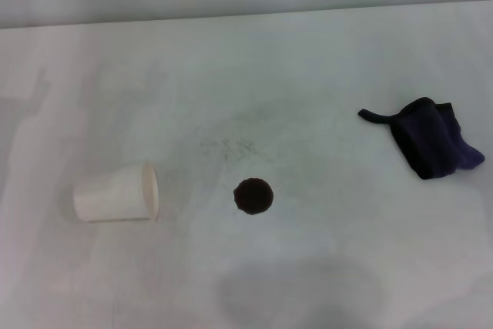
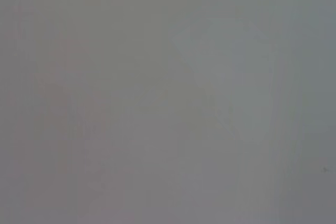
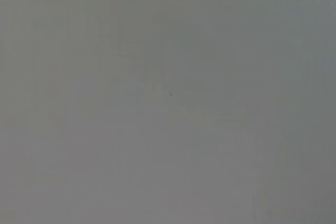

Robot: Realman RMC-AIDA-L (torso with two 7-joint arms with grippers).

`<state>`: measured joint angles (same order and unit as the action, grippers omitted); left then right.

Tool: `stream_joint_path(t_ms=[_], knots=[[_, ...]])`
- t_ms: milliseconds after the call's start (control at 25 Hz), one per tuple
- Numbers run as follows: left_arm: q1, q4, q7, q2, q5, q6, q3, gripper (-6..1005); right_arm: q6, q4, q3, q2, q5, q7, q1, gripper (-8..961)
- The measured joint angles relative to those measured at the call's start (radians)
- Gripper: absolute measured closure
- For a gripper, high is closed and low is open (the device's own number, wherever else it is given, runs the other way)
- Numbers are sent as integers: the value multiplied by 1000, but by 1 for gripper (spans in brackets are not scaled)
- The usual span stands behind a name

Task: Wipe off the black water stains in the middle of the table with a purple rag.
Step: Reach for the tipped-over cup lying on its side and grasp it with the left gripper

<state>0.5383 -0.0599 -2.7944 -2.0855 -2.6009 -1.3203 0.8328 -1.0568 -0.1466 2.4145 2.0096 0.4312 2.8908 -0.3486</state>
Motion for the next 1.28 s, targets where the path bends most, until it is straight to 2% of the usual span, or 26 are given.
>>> stream_joint_path(t_ms=[240, 400, 680, 760, 960, 1080, 1280], knots=[[-22, -48, 153, 14, 109, 47, 6, 122, 8, -1, 0, 0, 2, 1, 0, 443], [-85, -226, 348, 13, 289, 146, 6, 122, 8, -4, -2, -1, 3, 1, 0, 442], [-133, -522, 729, 18, 674, 294, 6, 123, 8, -5, -7, -3, 5, 3, -1, 440], [-137, -584, 822, 26, 777, 310, 6, 123, 8, -4, -7, -3, 4, 1, -1, 441], [-135, -736, 1068, 64, 1051, 258, 6, 122, 2, 1, -6, 2, 4, -5, 7, 443], [-134, -840, 1198, 85, 1224, 177, 3, 122, 5, 7, -7, 2, 5, -5, 8, 442], [-118, -1022, 1334, 122, 1439, -52, -2, 122, 17, 15, -5, 4, -1, -8, 2, 441]])
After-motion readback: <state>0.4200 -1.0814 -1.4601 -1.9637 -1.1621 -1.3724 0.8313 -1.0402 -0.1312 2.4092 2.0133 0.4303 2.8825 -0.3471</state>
